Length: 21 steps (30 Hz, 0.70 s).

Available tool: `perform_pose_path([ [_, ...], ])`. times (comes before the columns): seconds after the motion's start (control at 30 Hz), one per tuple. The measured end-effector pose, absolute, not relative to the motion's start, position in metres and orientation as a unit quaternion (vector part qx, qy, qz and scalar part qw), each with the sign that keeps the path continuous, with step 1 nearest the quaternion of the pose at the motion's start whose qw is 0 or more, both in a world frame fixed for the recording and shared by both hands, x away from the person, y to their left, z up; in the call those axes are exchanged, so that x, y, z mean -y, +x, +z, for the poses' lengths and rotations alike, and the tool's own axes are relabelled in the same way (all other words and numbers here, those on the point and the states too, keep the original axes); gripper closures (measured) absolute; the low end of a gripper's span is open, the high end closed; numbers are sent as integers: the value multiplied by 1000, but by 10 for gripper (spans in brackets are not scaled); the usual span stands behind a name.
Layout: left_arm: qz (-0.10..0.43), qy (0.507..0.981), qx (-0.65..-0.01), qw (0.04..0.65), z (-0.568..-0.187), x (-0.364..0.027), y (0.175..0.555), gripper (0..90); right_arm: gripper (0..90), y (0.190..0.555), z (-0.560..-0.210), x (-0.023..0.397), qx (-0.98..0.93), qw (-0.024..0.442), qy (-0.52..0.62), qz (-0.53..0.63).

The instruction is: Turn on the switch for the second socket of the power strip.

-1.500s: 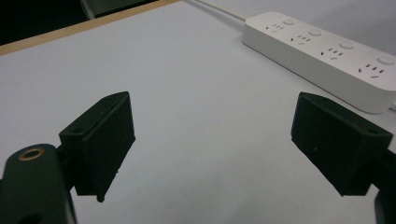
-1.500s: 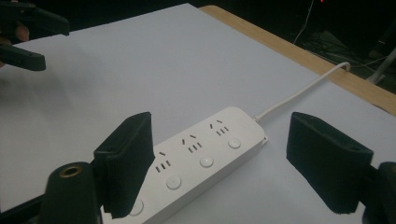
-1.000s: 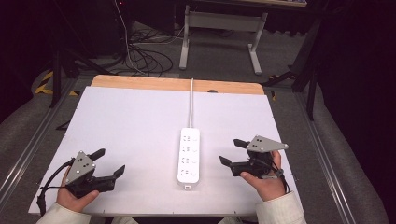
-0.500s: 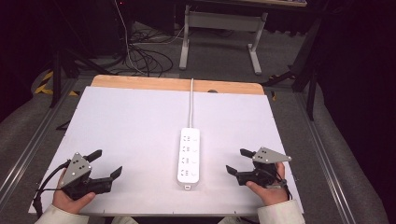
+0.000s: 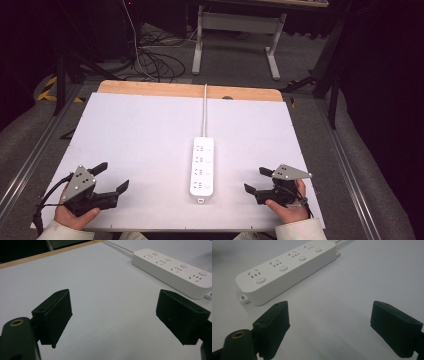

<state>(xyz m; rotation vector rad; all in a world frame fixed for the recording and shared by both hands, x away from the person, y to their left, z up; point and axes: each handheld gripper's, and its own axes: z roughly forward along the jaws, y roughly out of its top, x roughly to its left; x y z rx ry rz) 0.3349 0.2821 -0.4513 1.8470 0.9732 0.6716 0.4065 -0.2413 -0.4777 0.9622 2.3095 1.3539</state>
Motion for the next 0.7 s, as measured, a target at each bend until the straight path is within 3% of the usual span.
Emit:
perform_pose_path([
  [0.27,272,753,-392,452,-453,-281,336,136,173,402,-489,246,-816,142,338,446],
  [0.7,279,753,-396,446,-455,-281,337,136,215,401,-485,247,-812,174,328,450],
])
